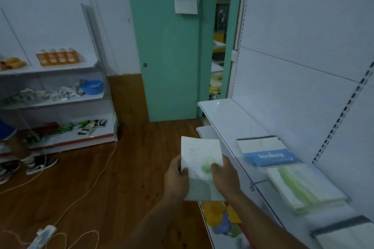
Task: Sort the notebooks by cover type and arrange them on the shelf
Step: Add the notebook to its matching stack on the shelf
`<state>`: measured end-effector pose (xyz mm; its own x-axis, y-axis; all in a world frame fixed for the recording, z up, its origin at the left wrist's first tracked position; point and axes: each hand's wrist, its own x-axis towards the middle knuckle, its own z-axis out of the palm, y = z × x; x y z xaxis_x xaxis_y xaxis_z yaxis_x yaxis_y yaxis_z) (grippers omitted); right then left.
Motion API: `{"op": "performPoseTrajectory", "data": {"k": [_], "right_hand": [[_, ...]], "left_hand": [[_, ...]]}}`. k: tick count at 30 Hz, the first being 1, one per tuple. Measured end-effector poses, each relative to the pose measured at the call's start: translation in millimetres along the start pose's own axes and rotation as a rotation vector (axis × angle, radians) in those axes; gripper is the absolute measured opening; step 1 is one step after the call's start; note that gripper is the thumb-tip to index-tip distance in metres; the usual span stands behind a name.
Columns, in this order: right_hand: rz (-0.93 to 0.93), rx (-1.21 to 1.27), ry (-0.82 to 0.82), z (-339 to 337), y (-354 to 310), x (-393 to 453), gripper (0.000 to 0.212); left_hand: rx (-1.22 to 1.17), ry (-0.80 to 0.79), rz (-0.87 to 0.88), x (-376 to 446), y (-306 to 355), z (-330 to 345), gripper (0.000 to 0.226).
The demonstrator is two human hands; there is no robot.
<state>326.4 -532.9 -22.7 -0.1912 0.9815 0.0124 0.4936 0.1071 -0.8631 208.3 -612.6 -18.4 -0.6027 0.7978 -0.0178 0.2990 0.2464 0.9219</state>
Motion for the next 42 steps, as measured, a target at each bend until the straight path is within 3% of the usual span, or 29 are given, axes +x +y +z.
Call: {"op": "performPoseTrajectory", "data": {"k": [6,11,20,26,31,37,42], "right_hand": [[0.032,0.011,0.102,-34,-1,82,0.035],[0.154,-0.022,0.266,-78,33,123,0.034],[0.500,-0.032,0.668,-161,103,120,0.032],[0.662,-0.084,0.793,-159,131,89,0.041],[0.854,-0.124,0.796,-142,146,80,0.043],[0.964,-0.178,0.822,-129,140,91,0.066],[0.894,-0.504,0.813,-121,135,91,0.038]], "left_hand": [[0.001,-0.075,0.080,78,42,54,0.042],[0.002,-0.235,0.143,118,68,123,0.040],[0.026,-0.823,0.335,132,103,248,0.045],[0.156,-1.082,0.526,129,95,296,0.041],[0.352,-1.158,0.627,125,82,318,0.042],[0.429,-1.139,0.715,124,76,322,0.040],[0.503,-1.066,0.772,119,79,317,0.046]]}}
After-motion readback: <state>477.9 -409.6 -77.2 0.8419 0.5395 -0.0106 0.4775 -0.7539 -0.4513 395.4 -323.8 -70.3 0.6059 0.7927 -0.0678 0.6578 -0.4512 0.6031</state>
